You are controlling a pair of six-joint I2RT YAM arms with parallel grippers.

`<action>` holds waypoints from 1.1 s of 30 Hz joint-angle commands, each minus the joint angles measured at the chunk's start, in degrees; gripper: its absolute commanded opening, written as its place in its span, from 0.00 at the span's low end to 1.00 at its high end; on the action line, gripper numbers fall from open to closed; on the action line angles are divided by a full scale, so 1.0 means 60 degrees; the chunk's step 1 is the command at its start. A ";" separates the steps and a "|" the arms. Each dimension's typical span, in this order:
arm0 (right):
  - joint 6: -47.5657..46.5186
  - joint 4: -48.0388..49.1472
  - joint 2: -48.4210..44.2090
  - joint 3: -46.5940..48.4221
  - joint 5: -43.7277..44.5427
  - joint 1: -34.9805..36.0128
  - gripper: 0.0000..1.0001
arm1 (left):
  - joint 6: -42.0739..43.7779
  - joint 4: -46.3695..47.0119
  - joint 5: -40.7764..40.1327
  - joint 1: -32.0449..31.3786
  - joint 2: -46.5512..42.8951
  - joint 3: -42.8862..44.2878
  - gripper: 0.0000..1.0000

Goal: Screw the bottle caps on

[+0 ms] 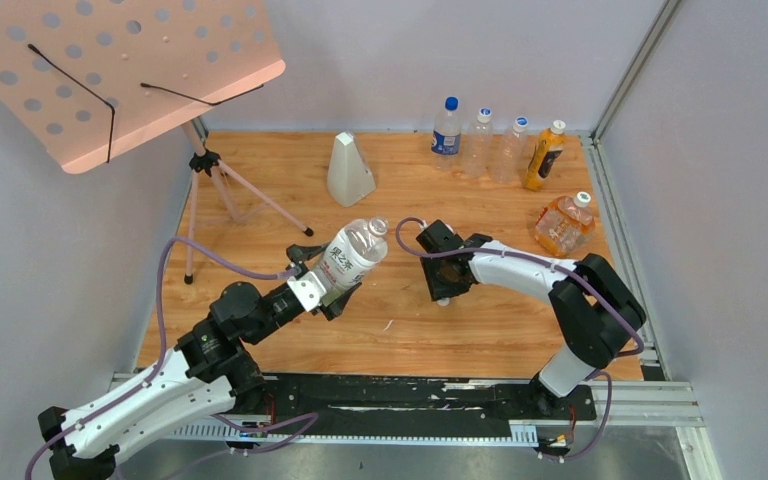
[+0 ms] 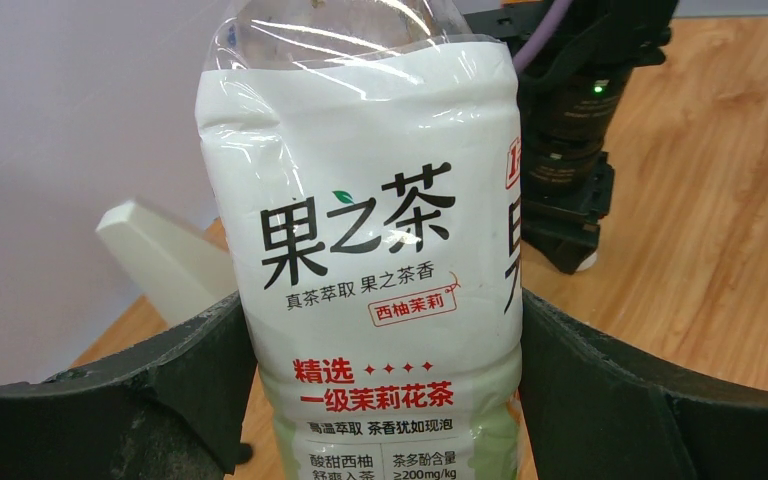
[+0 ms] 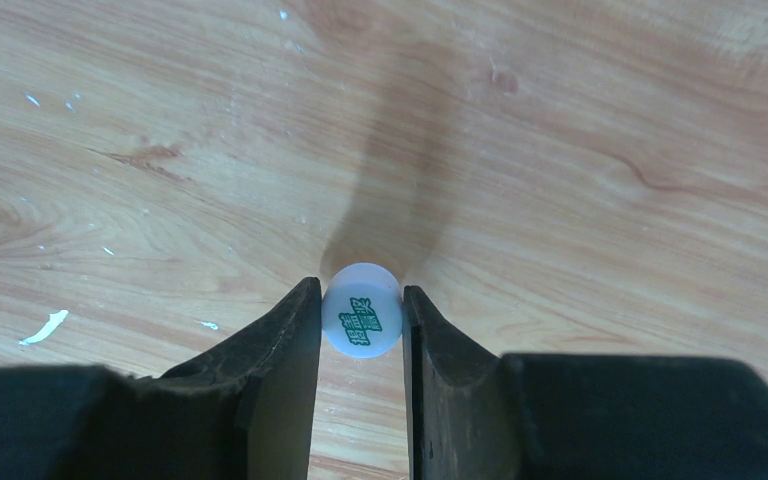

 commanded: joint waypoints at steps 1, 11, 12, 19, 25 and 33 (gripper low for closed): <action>0.0370 0.0167 -0.0670 -0.0062 -0.0156 0.0028 0.44 | 0.0147 0.0832 0.1486 0.0040 0.0070 0.0102 0.25; 0.0699 -0.0215 -0.1747 0.0071 -0.0765 -0.0192 0.73 | 0.1200 -0.0455 0.2208 0.0042 -0.0141 0.0350 0.23; 0.0747 -0.0290 -0.1713 0.0079 -0.0715 -0.0194 0.72 | 0.1402 -0.0611 0.2205 0.0042 -0.0167 0.0379 0.23; 0.1142 -0.0500 -0.1209 0.0113 -0.0612 -0.0192 0.61 | 0.1766 -0.1596 0.1858 0.0042 -0.0131 0.0710 0.24; 0.1218 -0.0386 -0.0542 0.0251 -0.0299 -0.0203 0.58 | 0.1859 -0.1598 0.1557 0.0042 -0.0005 0.0539 0.24; 0.1346 -0.0060 0.0161 0.0252 -0.0274 -0.0192 0.54 | 0.1964 -0.1750 0.1524 0.0042 0.0309 0.0488 0.26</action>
